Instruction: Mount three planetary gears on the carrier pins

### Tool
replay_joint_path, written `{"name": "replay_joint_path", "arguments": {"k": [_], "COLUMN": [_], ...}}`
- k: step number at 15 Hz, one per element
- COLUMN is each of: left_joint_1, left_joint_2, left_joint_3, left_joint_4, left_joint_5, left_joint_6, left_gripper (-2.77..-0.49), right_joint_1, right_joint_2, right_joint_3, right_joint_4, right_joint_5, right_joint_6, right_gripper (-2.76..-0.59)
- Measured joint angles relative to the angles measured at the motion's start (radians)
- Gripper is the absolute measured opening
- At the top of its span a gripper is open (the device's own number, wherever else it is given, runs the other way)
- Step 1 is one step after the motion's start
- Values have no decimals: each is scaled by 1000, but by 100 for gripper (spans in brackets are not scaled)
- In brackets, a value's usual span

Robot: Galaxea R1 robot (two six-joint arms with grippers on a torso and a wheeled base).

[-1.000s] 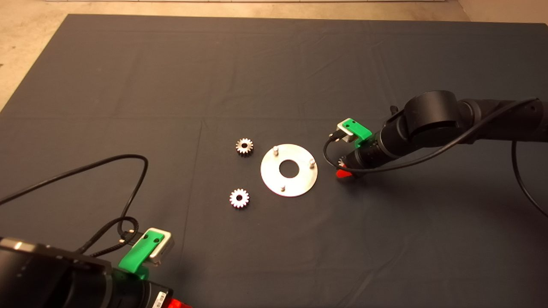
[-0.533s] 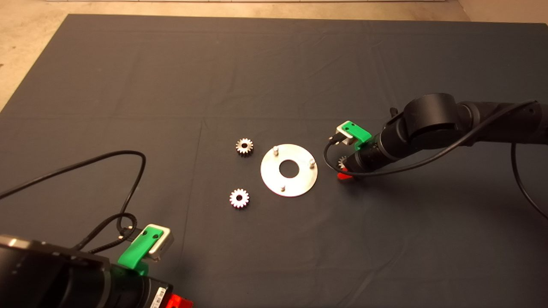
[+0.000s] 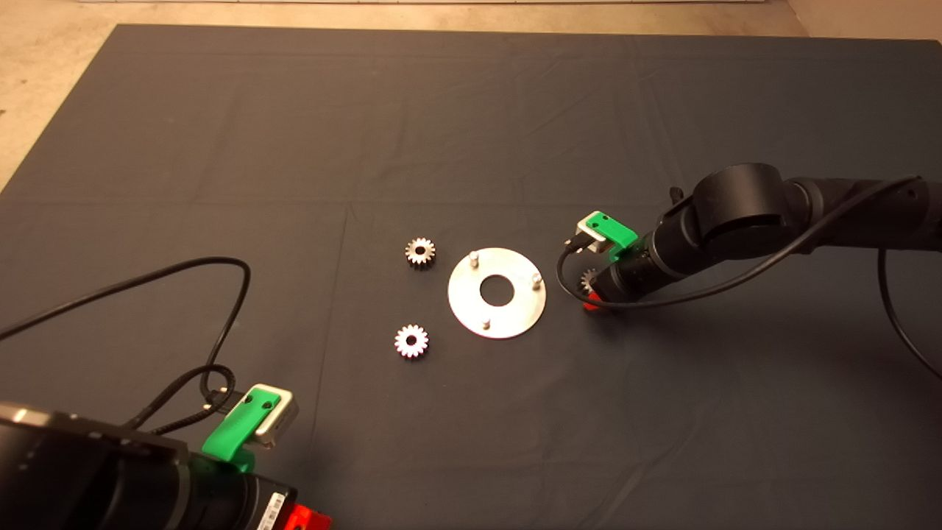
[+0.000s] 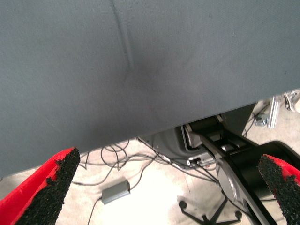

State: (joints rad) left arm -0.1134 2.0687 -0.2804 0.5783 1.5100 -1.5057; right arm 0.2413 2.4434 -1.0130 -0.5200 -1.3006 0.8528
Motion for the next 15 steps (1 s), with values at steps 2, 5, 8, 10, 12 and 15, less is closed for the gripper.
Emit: {"name": "replay_joint_path", "arguments": {"k": [2, 5, 8, 10, 12, 15], "left_joint_1": [-3, -3, -9, -21, -21, -24], "left_joint_2": [0, 0, 0, 1, 1, 1], "left_joint_3": [0, 0, 0, 0, 0, 0], "left_joint_4": [0, -1, -2, 0, -1, -1], "left_joint_5": [-5, -22, -40, -44, -53, -56], "left_joint_6": [0, 0, 0, -1, -1, -1], "left_gripper": [-50, -50, -50, -50, -50, -50], "right_joint_1": [0, 0, 0, 0, -1, -1], "right_joint_2": [0, 1, 3, 3, 4, 9], "right_joint_3": [0, -6, -34, -37, -42, -44], "right_joint_4": [0, 0, -1, -1, -1, -1], "right_joint_5": [0, 3, 7, 16, 34, 45], "right_joint_6": [-25, -49, -67, -78, -79, -78], "right_gripper": [-211, -211, -211, -211, -211, -211]}}
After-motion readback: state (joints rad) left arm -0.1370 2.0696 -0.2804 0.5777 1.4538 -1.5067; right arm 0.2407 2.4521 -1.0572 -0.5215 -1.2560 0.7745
